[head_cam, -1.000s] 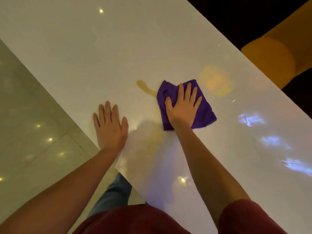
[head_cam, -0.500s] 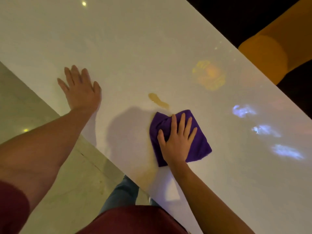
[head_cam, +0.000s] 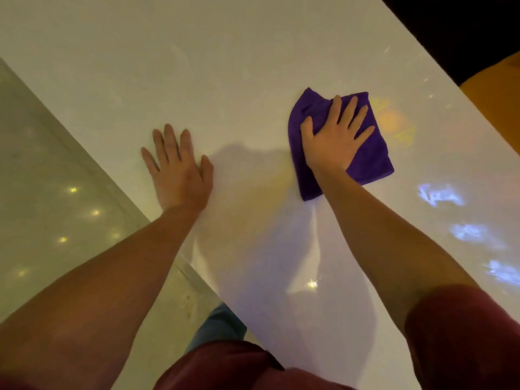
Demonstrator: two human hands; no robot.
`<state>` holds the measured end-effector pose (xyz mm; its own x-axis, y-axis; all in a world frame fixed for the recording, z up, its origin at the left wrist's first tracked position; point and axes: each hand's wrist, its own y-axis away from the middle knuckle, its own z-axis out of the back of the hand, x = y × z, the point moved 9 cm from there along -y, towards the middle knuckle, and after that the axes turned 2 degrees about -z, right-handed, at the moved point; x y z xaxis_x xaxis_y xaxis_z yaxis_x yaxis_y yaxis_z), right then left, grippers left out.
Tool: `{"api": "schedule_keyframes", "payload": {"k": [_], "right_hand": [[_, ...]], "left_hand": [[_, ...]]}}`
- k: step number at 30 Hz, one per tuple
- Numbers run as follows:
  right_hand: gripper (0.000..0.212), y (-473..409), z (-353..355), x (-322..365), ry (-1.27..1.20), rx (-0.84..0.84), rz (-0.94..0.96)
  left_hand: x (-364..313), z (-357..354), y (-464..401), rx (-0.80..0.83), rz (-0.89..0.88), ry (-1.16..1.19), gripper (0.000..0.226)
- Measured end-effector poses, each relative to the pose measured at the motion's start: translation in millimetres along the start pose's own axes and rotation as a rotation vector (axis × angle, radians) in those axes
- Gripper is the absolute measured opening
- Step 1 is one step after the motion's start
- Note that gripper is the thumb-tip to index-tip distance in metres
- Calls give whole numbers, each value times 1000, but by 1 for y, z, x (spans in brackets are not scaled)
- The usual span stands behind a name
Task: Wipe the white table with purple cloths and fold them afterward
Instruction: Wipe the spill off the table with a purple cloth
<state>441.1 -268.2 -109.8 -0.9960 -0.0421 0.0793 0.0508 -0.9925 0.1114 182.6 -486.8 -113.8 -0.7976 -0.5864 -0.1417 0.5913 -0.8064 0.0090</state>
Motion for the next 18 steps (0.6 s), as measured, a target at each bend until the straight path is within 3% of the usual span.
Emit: {"api": "schedule_keyframes", "payload": {"k": [5,9,13,18], "right_hand": [[85,-42,-5,79,-19,9,102],[80,15,-14,121,-6,1,283],[75,123,-20,84,-84,-23,410],[72,216,-29,-35,-3,44,438]], "left_hand": [[2,-1,-3,-27,4,28,63],[5,2,-4,-37,11,52,60],[12,8,-2,-82,55,151,59],[9,6,-3,-62,43,86,59]]}}
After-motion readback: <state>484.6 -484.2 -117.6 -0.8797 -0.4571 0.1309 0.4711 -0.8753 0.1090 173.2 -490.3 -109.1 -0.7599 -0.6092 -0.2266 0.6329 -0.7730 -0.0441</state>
